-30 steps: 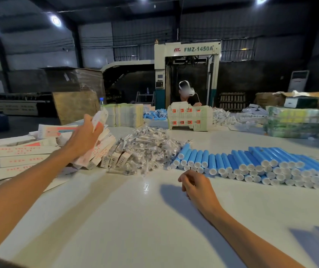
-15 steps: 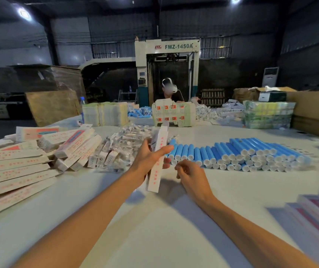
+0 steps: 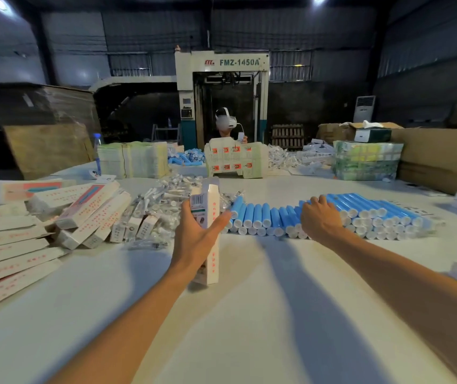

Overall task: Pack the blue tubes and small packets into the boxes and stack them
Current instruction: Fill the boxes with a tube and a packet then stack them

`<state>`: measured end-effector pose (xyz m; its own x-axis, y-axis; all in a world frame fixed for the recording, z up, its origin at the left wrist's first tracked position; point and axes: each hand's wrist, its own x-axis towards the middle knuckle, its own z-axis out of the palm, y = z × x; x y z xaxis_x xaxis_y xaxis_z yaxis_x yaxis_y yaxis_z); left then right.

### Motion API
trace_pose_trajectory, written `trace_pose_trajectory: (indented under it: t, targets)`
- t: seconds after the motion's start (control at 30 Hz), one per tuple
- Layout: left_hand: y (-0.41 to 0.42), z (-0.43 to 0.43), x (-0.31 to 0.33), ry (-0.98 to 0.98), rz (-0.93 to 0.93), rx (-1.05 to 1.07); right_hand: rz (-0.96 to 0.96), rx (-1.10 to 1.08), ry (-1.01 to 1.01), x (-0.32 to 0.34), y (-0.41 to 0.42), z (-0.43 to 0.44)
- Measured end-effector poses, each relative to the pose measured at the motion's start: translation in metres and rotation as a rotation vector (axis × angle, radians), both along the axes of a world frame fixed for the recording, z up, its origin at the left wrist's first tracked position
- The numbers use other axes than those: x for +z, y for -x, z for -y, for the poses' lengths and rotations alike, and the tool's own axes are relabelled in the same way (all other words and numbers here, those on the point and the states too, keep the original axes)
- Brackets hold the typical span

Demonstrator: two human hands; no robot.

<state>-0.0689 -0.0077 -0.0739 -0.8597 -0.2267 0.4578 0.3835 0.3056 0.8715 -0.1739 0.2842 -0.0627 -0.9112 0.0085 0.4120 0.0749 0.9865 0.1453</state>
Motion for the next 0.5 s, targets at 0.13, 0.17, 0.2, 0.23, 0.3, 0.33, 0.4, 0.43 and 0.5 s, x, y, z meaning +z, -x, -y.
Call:
trace_pose_trajectory:
  t: [0.13, 0.17, 0.2, 0.23, 0.3, 0.33, 0.4, 0.43, 0.5]
  targets:
    - [-0.002, -0.004, 0.001, -0.234, 0.155, -0.183, 0.007, -0.052, -0.048, -0.005, 0.005, 0.004]
    - [-0.002, -0.004, 0.000, -0.258, 0.154, -0.207, 0.013, -0.069, -0.048, -0.004, 0.005, 0.006]
    - [-0.002, -0.005, -0.001, -0.258, 0.149, -0.210, 0.023, -0.083, -0.054, -0.004, 0.004, 0.007]
    - [-0.002, -0.005, -0.003, -0.261, 0.150, -0.206, 0.037, -0.095, -0.069, -0.004, 0.002, 0.009]
    - [0.000, -0.005, -0.005, -0.303, 0.176, -0.211, 0.052, -0.112, -0.111, -0.004, 0.000, 0.014]
    - [0.000, -0.006, -0.004, -0.342, 0.192, -0.234, 0.052, -0.115, -0.133, -0.005, -0.002, 0.016]
    - [-0.001, -0.007, -0.002, -0.458, 0.208, -0.320, 0.026, -0.116, -0.139, -0.006, -0.005, 0.019]
    - [-0.001, -0.008, 0.000, -0.522, 0.206, -0.367, 0.004, -0.110, -0.100, -0.005, -0.006, 0.020]
    - [-0.003, -0.009, 0.002, -0.578, 0.193, -0.425, 0.002, -0.079, 0.067, -0.001, -0.010, 0.025]
